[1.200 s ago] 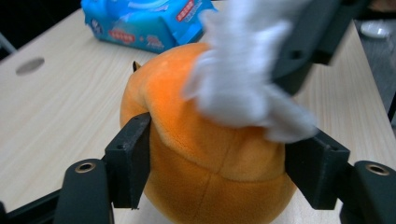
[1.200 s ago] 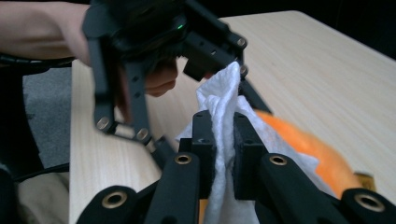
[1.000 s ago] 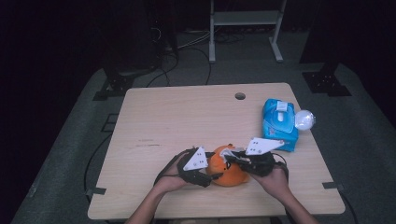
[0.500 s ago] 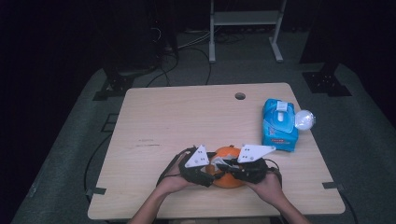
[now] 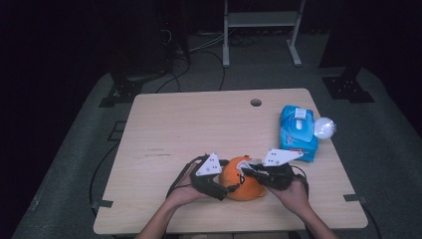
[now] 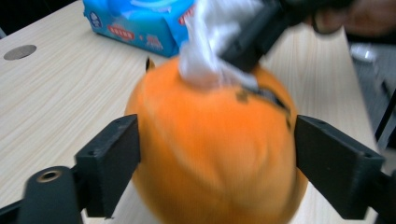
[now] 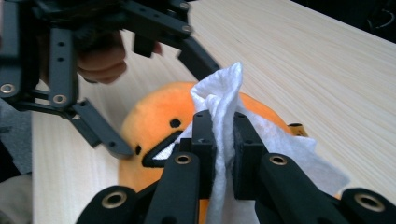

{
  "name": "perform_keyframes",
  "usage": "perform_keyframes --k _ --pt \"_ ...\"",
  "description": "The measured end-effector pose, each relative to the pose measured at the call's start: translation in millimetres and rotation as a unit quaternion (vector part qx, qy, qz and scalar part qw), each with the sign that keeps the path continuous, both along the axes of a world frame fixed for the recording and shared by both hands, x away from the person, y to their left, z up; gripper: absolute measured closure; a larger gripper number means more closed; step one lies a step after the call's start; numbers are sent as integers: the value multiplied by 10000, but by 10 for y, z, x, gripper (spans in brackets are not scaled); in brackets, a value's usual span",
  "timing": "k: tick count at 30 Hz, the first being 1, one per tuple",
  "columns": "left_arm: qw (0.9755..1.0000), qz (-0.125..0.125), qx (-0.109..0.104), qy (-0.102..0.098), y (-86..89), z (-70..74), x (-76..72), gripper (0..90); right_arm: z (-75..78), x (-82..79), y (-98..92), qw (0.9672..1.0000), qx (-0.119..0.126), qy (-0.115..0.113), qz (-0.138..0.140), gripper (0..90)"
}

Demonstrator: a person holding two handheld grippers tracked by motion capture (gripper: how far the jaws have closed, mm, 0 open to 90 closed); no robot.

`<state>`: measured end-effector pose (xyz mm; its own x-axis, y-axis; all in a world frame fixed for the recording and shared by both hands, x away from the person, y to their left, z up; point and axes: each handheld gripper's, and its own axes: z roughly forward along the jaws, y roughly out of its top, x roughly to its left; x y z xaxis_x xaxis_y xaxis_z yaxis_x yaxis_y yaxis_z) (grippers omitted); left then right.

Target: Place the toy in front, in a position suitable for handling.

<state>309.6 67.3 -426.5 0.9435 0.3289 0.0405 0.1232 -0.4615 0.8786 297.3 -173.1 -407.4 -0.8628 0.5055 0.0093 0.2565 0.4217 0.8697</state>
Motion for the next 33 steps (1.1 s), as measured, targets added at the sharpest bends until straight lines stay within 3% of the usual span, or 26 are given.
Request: perform_keyframes --k 2,4,6,8,14,17,19,22,24,27,28,33 --pt "9998 -67 118 -173 -20 -18 -23 207 21 -39 66 10000 19 -44 86 814" --pt "9996 -135 138 -204 -11 -26 -30 236 40 -80 141 9996 122 -56 257 814" --pt "9990 -163 256 -326 16 -32 -32 258 53 -110 196 9993 46 -119 341 814" --pt "9993 -130 241 -259 49 -48 -15 274 56 -89 177 9994 45 -125 323 815" --pt "9999 -26 141 58 192 -118 86 284 -26 49 -101 9998 120 164 -61 815" --pt "9999 9 124 73 157 -59 90 217 -44 34 -102 9998 97 152 -77 814" --pt "9999 -31 -85 -70 137 5 60 182 -55 26 -49 9999 22 73 -81 814" --pt "9991 -134 187 -347 82 8 7 284 -23 6 33 9999 97 46 21 814" --pt "9994 -189 114 -259 82 -30 14 308 -4 -41 119 9995 201 76 244 814" --pt "9994 -191 137 -238 132 -53 38 320 -5 -98 219 9991 -75 -136 394 814" --pt "9995 -171 148 -214 154 -59 48 324 -4 -81 202 9992 -37 -75 395 814" --pt "9999 -61 107 -77 242 -94 111 329 -52 47 -51 9999 38 120 2 815"
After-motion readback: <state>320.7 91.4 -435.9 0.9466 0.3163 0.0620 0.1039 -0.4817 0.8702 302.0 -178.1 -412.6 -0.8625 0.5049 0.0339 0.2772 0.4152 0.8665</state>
